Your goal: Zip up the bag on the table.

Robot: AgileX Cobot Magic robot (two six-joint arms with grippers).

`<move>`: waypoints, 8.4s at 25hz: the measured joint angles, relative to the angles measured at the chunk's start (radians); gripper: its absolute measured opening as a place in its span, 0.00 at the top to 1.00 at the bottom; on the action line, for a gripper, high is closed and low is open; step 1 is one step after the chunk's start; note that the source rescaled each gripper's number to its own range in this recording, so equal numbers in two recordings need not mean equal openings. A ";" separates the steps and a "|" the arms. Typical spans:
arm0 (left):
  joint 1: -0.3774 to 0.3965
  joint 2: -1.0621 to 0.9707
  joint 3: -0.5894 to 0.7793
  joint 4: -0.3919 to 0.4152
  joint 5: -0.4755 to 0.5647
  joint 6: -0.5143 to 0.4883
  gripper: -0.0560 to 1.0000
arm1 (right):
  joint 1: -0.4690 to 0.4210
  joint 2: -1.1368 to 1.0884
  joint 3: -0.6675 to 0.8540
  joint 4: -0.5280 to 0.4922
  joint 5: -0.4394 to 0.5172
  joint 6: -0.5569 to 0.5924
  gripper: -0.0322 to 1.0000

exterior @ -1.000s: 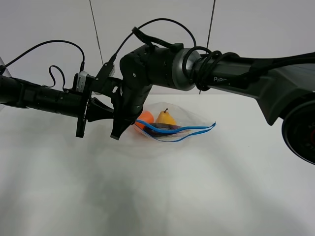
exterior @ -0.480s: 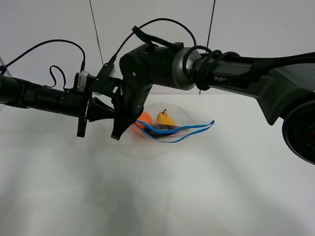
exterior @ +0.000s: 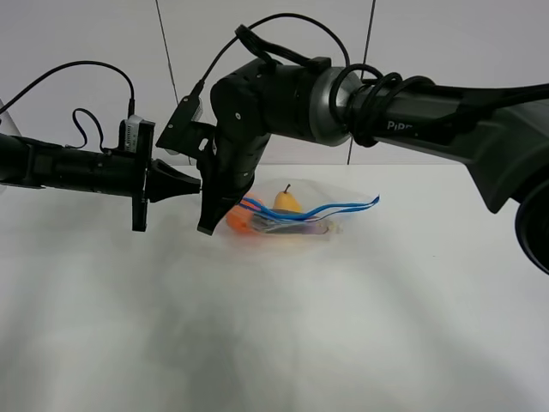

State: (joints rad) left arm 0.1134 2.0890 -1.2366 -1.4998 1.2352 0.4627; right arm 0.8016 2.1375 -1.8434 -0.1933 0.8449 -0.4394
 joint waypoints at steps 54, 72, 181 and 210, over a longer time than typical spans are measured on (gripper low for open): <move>0.239 -0.001 0.000 -0.124 -0.032 0.051 0.95 | -0.053 -0.255 -0.001 0.015 0.348 0.080 0.97; 0.296 -0.001 0.000 -0.173 -0.017 0.068 0.95 | -0.119 -0.255 0.000 0.037 0.345 0.097 0.97; 0.022 -0.846 -0.183 1.271 -0.025 -0.269 0.00 | -0.809 -0.998 0.534 0.123 0.371 0.423 0.00; 0.020 -1.781 0.732 1.405 -0.164 -0.359 0.00 | -0.809 -1.834 1.344 0.092 0.184 0.475 0.00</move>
State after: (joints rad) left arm 0.1337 0.3085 -0.5042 -0.0945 1.0716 0.1035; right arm -0.0071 0.3036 -0.4998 -0.1012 1.0290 0.0360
